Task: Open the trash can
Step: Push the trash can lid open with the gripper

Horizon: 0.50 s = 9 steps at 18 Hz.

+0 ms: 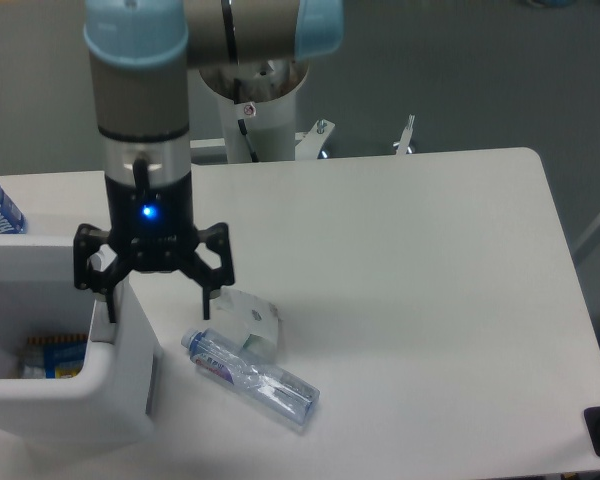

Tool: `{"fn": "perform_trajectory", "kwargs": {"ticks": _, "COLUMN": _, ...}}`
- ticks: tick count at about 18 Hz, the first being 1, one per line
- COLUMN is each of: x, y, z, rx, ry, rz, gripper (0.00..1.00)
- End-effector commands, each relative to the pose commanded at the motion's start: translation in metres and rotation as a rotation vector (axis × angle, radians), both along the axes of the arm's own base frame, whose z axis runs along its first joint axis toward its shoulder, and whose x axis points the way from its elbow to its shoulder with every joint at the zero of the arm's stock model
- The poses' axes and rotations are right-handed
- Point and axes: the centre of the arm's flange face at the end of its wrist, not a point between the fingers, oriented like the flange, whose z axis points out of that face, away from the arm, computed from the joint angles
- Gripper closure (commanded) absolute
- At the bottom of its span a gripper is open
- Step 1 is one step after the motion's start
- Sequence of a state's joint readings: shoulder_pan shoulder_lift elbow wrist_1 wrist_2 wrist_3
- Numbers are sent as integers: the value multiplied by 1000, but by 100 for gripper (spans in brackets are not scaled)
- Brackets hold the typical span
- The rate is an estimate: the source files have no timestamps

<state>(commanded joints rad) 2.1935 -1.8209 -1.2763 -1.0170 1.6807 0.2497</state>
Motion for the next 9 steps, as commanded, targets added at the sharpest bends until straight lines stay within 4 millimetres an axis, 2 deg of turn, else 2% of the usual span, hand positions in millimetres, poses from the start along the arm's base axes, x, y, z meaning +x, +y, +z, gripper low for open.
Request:
{"fn": "perform_trajectory", "kwargs": {"ticks": 3, "x": -20, "y": -14, "z": 2, "rx": -81, "ry": 61, "rz": -40, "gripper": 0}}
{"fn": "perform_trajectory", "kwargs": {"ticks": 5, "x": -33, "y": -27, "z": -1, "rx": -156, "ry": 58, "rz": -85, "gripper": 0}}
{"fn": "perform_trajectory", "kwargs": {"ticks": 7, "x": -49, "y": -46, "z": 5, "rx": -201, "ry": 63, "rz": -104, "gripper": 0}}
{"fn": "perform_trajectory", "kwargs": {"ticks": 9, "x": -59, "y": -53, "z": 2, "rx": -228, "ry": 55, "rz": -119, "gripper": 0}}
